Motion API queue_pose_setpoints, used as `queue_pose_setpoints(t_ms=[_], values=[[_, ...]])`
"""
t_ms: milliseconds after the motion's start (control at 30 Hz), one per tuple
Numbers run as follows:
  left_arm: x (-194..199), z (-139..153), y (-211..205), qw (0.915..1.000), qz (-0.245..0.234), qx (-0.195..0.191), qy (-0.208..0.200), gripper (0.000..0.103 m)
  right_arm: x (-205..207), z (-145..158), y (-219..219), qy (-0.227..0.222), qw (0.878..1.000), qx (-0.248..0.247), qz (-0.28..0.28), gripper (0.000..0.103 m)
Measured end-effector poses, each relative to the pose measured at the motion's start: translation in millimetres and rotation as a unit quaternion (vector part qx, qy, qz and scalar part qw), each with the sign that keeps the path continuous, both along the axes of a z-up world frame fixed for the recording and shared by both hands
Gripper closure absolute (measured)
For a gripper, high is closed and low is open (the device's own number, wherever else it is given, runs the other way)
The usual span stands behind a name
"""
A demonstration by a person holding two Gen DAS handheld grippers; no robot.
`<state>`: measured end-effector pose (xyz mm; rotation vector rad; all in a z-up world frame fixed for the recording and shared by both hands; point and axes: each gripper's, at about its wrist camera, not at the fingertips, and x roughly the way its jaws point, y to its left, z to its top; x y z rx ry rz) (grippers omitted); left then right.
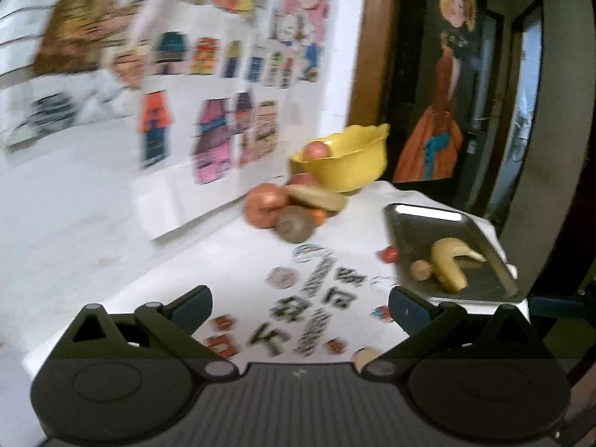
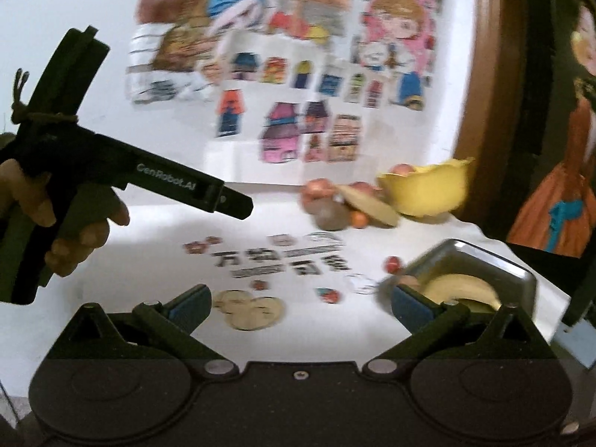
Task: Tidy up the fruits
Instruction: 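Withdraw both open tools from the tray back toward the fruit pile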
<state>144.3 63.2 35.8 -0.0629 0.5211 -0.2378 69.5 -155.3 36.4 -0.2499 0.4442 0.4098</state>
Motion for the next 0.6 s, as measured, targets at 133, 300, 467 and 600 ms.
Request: queue_pose_setpoints(t_ms=[133, 300, 467, 600], values=[[-5.6, -5.1, 29.6, 0.9996, 0.028, -0.003, 0.005, 0.000, 2.3, 2.4, 27.4, 0.002, 1.000, -0.011, 0.018, 0.001], [-8.4, -9.5, 53.6, 0.9988, 0.048, -0.005, 0.010, 0.000, 11.7, 4.8, 47.1, 0.007, 1.000, -0.013, 0.028, 0.001], [-6.4, -13.5, 61.7, 0.9986, 0.052, -0.005, 0.013, 0.000, 17.2, 0.4, 57.5, 0.015, 0.999, -0.011, 0.032, 0.001], [-0.7, -18.7, 60.4, 0.9986, 0.049, -0.005, 0.021, 0.000, 21.2, -4.9, 59.8, 0.023, 0.999, -0.016, 0.037, 0.001]])
